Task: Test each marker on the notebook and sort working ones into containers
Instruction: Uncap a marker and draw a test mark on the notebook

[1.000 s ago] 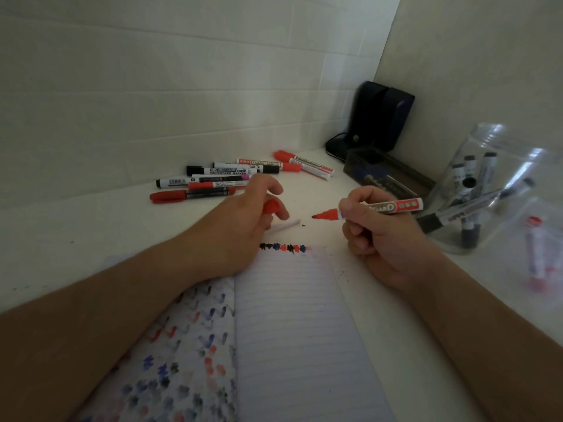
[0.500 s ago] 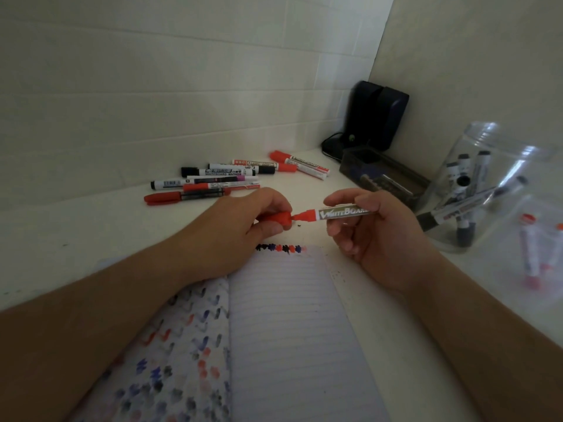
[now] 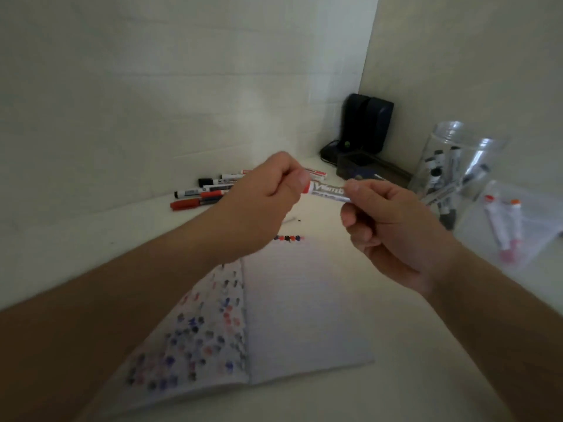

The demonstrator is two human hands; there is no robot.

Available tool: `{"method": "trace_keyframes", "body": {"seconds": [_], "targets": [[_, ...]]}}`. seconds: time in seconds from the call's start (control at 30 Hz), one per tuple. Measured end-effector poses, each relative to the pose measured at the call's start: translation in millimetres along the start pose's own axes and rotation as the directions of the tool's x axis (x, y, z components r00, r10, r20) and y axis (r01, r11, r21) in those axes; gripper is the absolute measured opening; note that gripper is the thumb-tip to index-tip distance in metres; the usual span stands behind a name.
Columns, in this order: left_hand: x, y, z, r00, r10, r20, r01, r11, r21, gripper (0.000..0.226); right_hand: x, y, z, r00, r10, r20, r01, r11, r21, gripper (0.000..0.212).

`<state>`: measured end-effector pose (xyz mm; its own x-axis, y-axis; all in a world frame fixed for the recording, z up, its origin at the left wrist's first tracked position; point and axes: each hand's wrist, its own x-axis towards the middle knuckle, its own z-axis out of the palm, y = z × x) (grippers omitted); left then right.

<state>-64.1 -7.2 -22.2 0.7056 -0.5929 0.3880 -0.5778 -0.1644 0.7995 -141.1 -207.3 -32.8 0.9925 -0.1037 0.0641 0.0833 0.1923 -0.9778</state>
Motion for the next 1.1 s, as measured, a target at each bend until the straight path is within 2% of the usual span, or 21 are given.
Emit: {"method": "trace_keyframes", "body": {"seconds": [0.13,0.2,0.27,0.37,0.43,0.53,0.6,0.7,0.8,0.87,0.9,0.93,1.0,1.07,1.1], "targets": [[-24,59,42,0.993,0.028,0.111,-0.040,0.993,0.108,0.022,-82,-9,-15,0.994,-0.046,-0.096,0.050,0.998,0.040,0.016],[-38,81,77,0.984,0.043,0.173,-0.055,0.997,0.063,0.021,-125,-10,-34,0.974,-0.090,-0.208,0.093,0.996,0.006,0.019],[-48,96,122,0.965,0.032,0.262,-0.028,0.999,-0.020,0.021,-171,-13,-62,0.926,-0.145,-0.350,0.117,0.988,-0.099,0.021],[-61,114,210,0.888,-0.047,0.457,0.139,0.976,-0.170,0.020,-249,-11,-111,0.808,-0.182,-0.560,0.055,0.970,-0.236,0.017],[-77,121,278,0.810,-0.084,0.580,0.234,0.953,-0.190,0.017,-303,11,-151,0.701,-0.109,-0.704,-0.023,0.984,-0.176,0.020],[-112,117,375,0.644,-0.137,0.753,0.345,0.930,-0.126,0.010,-379,78,-198,0.502,0.161,-0.850,-0.081,0.987,0.139,0.027],[-144,103,436,0.532,-0.199,0.823,0.425,0.903,-0.057,0.007,-430,129,-220,0.354,0.338,-0.872,-0.065,0.939,0.337,0.022],[-196,69,506,0.369,-0.376,0.850,0.527,0.838,0.142,0.017,-491,202,-232,0.155,0.500,-0.852,-0.112,0.866,0.488,0.009],[-233,44,546,0.185,-0.505,0.843,0.568,0.755,0.328,0.042,-526,250,-233,0.046,0.577,-0.816,-0.122,0.814,0.568,0.015],[-237,40,557,0.067,-0.547,0.835,0.596,0.693,0.406,0.062,-531,261,-238,0.034,0.610,-0.792,-0.108,0.790,0.604,0.023],[-233,40,557,0.043,-0.559,0.828,0.586,0.685,0.432,0.069,-528,261,-241,0.040,0.625,-0.779,-0.119,0.777,0.618,0.029],[-225,41,555,0.051,-0.568,0.821,0.566,0.694,0.445,0.073,-522,259,-245,0.060,0.638,-0.768,-0.139,0.767,0.626,0.038],[-198,48,544,0.135,-0.555,0.821,0.532,0.740,0.413,0.069,-501,244,-247,0.125,0.632,-0.765,-0.186,0.772,0.608,0.044],[-160,67,520,0.250,-0.496,0.832,0.515,0.795,0.320,0.057,-462,212,-242,0.238,0.577,-0.781,-0.221,0.816,0.535,0.029],[-139,80,503,0.315,-0.451,0.835,0.500,0.827,0.258,0.051,-437,190,-237,0.319,0.529,-0.786,-0.221,0.848,0.482,0.022]]}}
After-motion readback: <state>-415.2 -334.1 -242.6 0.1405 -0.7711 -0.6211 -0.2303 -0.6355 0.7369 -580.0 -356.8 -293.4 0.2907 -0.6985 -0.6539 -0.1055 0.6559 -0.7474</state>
